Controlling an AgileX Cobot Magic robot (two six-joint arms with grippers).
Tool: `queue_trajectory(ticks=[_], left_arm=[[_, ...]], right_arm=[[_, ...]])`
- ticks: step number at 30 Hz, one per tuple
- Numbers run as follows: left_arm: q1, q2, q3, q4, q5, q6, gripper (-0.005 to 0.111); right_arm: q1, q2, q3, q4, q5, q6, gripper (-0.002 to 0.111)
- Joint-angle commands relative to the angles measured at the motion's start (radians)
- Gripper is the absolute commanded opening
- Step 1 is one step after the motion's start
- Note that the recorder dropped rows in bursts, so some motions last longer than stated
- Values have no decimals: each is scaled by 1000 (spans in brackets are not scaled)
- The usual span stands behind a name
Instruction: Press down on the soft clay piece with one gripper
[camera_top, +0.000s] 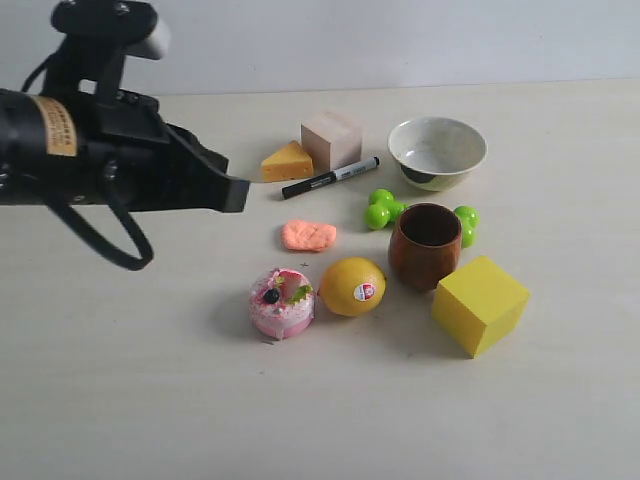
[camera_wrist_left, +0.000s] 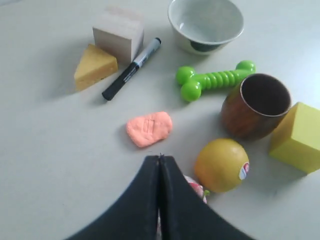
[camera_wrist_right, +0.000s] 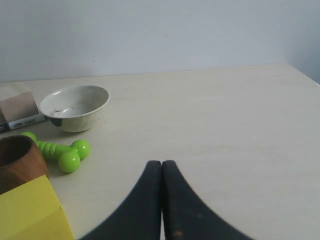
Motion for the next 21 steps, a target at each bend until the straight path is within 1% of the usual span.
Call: queue_trajectory(ticks=[1, 6, 12, 17, 20, 21], left_arm=[[-3, -107, 25, 6, -9, -9, 0], [-3, -154, 25, 6, -11, 3, 0], [-3, -161, 25, 6, -10, 3, 0], [-1, -161, 25, 71, -15, 37, 0], [3, -178, 25, 71, -9, 37, 0], [16, -194, 25, 71, -1, 37, 0]], right_arm=[[4, -5, 4, 0, -4, -5, 0], [4, -5, 4, 0, -4, -5, 0], [4, -5, 4, 0, -4, -5, 0], [4, -5, 4, 0, -4, -5, 0], [4, -5, 4, 0, -4, -5, 0], [4, -5, 4, 0, -4, -5, 0]])
